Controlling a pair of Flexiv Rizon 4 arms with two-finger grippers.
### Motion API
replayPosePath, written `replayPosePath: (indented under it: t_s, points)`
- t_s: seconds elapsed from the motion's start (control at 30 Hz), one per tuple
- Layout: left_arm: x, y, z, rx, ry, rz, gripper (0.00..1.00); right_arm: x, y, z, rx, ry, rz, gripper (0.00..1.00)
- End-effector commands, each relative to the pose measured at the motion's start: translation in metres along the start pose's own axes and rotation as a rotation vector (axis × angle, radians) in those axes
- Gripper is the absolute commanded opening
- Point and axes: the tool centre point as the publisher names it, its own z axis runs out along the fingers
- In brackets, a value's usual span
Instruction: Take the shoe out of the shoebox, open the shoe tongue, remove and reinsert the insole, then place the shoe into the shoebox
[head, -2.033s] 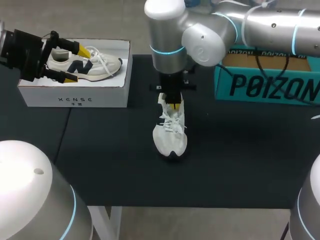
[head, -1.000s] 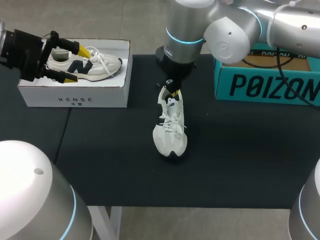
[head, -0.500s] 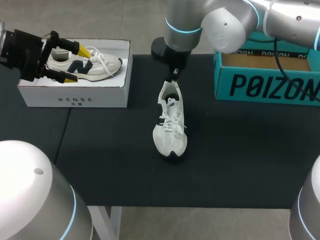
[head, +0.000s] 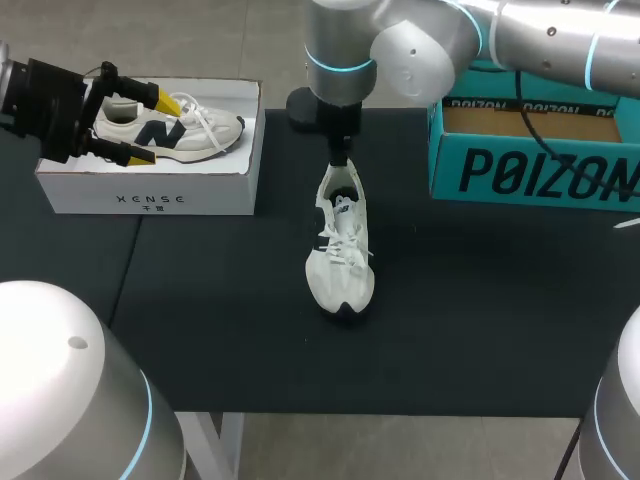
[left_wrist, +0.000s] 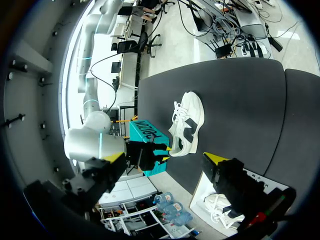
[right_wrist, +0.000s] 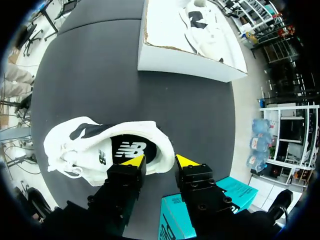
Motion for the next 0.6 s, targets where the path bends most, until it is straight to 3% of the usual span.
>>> replayPosePath:
  t_s: [0.03,0.27,0.53,0.6]
  points:
    - [0.000,0.000,0.000,-0.001,0.003,0.001,1.00,-0.007,0.001,0.001,0.019,-0.010,0.000,0.39]
    - [0.000,0.000,0.000,-0.001,0.003,0.001,1.00,-0.013,0.000,0.019,0.046,0.014,-0.025,0.46]
    - [0.000,0.000,0.000,-0.001,0.003,0.001,1.00,-0.012,0.002,0.054,0.070,0.058,-0.029,0.52]
    - [0.000,0.000,0.000,-0.001,0.003,0.001,1.00,-0.012,0.000,0.065,0.076,0.076,-0.019,0.60]
